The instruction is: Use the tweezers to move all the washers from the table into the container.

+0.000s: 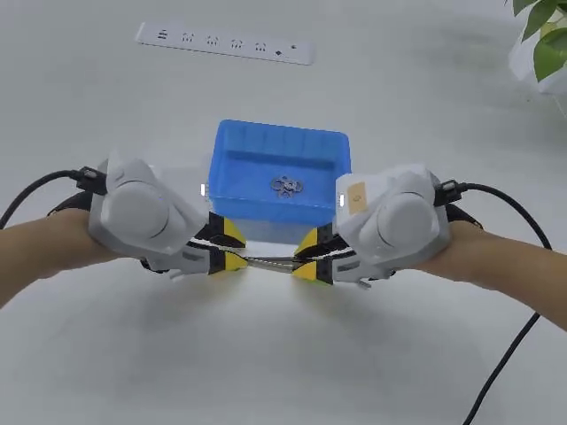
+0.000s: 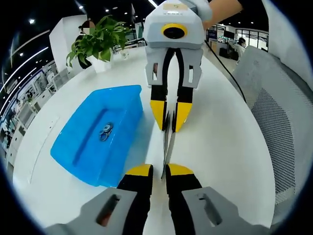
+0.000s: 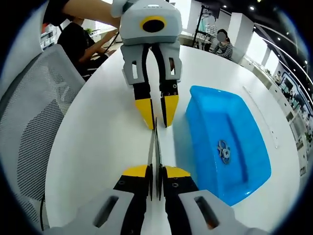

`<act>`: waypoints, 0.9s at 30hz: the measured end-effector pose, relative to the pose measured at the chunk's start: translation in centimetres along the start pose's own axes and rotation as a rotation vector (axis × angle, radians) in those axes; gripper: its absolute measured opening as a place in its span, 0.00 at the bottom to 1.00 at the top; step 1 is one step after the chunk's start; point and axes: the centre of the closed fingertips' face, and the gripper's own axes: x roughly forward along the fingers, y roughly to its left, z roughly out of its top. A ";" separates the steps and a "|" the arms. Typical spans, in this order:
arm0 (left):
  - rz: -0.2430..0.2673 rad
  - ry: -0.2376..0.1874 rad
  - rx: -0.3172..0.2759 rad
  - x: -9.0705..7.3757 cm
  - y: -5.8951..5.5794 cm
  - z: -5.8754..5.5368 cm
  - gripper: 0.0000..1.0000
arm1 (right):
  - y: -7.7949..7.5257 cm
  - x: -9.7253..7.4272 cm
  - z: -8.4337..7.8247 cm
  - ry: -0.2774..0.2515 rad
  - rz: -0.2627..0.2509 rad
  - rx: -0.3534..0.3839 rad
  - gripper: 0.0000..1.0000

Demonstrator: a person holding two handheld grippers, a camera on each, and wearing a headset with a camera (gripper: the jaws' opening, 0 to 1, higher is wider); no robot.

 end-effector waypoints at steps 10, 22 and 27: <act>0.156 -0.119 -0.161 -3.9 1.6 1.5 0.22 | -0.9 -2.6 1.5 -0.145 -0.121 0.161 0.21; 0.379 -0.446 -0.415 -15.8 0.2 5.4 0.74 | -0.3 -14.4 4.4 -0.455 -0.373 0.335 0.39; 0.435 -0.433 -0.394 -17.8 -0.9 5.9 0.90 | 0.1 -17.4 4.1 -0.463 -0.459 0.358 0.49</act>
